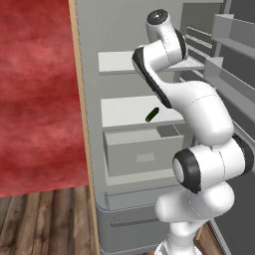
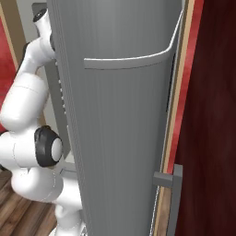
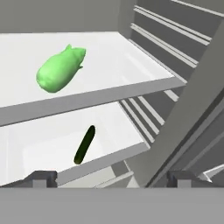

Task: Place the cold items (corn and cucumber) from the fridge in one tupperware on the dining counter. Place the warm items (kebab skewer and hot dog) in the stove area in another tupperware.

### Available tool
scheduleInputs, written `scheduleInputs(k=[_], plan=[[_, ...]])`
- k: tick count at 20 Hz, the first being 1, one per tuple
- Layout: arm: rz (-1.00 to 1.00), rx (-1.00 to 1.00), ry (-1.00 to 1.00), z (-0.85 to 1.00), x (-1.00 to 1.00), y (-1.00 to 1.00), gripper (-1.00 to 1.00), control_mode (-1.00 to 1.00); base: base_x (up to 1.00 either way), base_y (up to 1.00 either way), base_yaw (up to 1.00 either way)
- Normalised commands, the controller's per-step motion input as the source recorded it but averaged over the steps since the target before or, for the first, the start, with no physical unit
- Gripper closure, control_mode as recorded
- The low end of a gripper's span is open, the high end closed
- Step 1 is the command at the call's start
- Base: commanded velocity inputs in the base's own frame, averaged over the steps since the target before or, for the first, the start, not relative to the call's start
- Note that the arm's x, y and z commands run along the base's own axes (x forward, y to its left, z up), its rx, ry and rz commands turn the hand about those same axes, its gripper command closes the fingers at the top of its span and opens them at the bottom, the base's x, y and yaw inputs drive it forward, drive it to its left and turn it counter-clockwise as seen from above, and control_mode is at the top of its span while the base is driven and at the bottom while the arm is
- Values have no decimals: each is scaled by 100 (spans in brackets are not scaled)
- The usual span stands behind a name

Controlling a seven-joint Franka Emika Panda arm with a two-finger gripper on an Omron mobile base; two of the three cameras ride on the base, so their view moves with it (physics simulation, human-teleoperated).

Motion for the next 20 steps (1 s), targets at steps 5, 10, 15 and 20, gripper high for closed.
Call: scheduleInputs(k=[5, 10, 15, 20], plan=[[0, 0, -3, -27, 95, -21, -100, -100, 0, 0, 0], [0, 11, -15, 2, 83, 0, -100, -100, 0, 0, 0], [0, 12, -14, 7, 47, 4, -100, -100, 0, 0, 0], [0, 2, 0, -11, 58, 24, -100, -100, 0, 0, 0]])
